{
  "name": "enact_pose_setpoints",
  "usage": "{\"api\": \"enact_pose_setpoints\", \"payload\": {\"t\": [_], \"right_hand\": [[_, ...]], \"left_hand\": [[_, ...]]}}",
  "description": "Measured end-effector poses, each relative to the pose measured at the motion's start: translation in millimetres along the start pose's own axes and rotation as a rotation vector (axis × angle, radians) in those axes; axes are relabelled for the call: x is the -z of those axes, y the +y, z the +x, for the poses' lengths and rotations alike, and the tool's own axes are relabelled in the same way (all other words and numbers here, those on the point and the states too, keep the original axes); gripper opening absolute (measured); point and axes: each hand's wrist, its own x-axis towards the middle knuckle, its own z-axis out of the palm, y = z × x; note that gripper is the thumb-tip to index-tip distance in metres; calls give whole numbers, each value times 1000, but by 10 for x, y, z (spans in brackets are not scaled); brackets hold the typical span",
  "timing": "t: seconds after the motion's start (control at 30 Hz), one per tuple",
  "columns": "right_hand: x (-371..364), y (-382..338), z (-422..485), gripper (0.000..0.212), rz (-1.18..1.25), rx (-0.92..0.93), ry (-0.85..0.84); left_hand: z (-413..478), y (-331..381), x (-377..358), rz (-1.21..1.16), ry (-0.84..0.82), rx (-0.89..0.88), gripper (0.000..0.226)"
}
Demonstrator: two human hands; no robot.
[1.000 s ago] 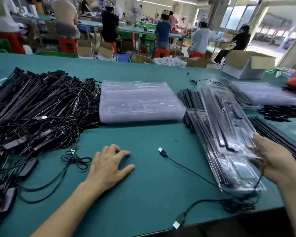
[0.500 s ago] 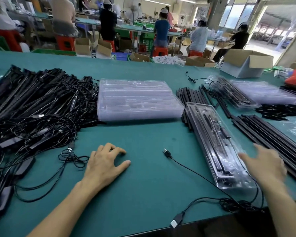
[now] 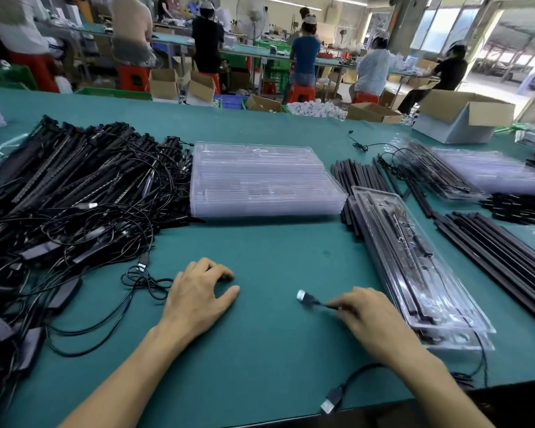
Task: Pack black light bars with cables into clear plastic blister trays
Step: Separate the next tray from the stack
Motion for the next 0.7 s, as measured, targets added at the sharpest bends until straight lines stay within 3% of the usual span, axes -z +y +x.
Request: {"api": "enact_pose_setpoints", "payload": {"t": [0.2, 0.4, 0.5, 0.7], "right_hand": [[256, 45, -213, 13, 176, 51, -384], [261, -417, 561, 7, 246, 180, 7], [150, -781, 1132, 10, 280, 265, 39], [-72, -1387, 1988, 22, 349, 307, 143]], "left_hand": [[45, -18, 35, -98, 14, 15, 12], [264, -124, 41, -132, 106, 59, 9], [482, -178, 19, -224, 260, 131, 11], [927, -370, -17, -642, 557, 386, 19]]}}
